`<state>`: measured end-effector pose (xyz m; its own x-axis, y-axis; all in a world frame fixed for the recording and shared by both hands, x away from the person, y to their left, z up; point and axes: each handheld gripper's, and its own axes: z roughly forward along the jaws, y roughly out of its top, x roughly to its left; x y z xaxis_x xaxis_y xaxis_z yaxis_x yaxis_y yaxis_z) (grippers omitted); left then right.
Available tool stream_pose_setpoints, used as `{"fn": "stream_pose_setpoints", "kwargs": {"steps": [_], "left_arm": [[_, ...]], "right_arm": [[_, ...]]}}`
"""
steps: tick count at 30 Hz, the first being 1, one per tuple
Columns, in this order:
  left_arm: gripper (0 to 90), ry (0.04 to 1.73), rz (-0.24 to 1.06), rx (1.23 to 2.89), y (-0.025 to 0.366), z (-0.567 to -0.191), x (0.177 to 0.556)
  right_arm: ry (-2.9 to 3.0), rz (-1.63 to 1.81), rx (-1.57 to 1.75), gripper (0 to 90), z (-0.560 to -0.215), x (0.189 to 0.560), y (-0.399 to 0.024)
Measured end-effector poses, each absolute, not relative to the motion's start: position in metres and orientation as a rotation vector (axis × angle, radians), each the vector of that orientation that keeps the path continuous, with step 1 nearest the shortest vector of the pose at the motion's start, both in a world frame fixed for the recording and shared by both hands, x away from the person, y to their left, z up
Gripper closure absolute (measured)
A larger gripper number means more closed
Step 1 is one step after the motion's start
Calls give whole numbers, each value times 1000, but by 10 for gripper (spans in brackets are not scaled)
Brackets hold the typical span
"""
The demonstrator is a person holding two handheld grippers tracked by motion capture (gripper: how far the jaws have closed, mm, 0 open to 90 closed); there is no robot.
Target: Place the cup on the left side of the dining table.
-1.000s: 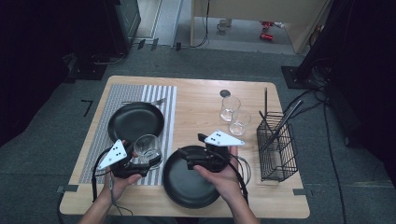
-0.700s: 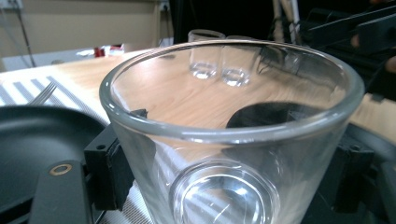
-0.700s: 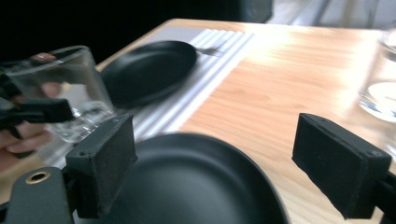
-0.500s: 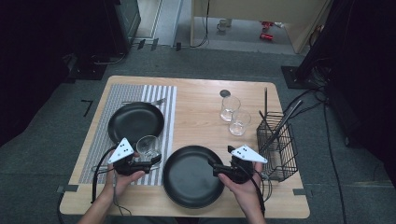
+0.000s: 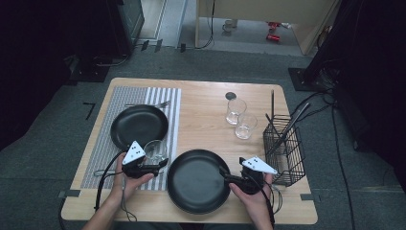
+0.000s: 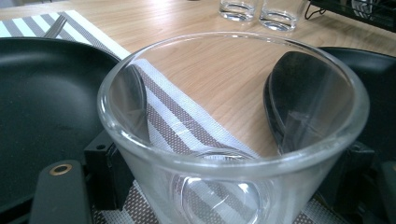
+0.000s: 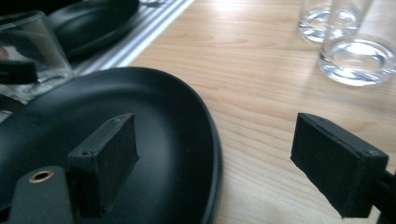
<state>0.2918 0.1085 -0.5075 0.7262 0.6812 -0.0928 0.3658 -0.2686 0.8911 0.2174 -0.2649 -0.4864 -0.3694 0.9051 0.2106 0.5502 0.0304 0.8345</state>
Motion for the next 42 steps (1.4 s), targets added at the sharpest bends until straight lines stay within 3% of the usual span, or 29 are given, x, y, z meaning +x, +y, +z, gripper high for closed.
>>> {"fn": "stream_pose_setpoints", "kwargs": {"steps": [18,34,42], "left_arm": [[204,823,453,1928,102,-510,292],[203,860,440,1962,98,-512,289],[105,875,390,1913,104,-501,283]], "right_arm": [[1916,1230,1515,204,-503,201,-285],[1898,1165,1509,238,-507,189,-299],[1921,1108,1504,229,-513,189,-296]]}}
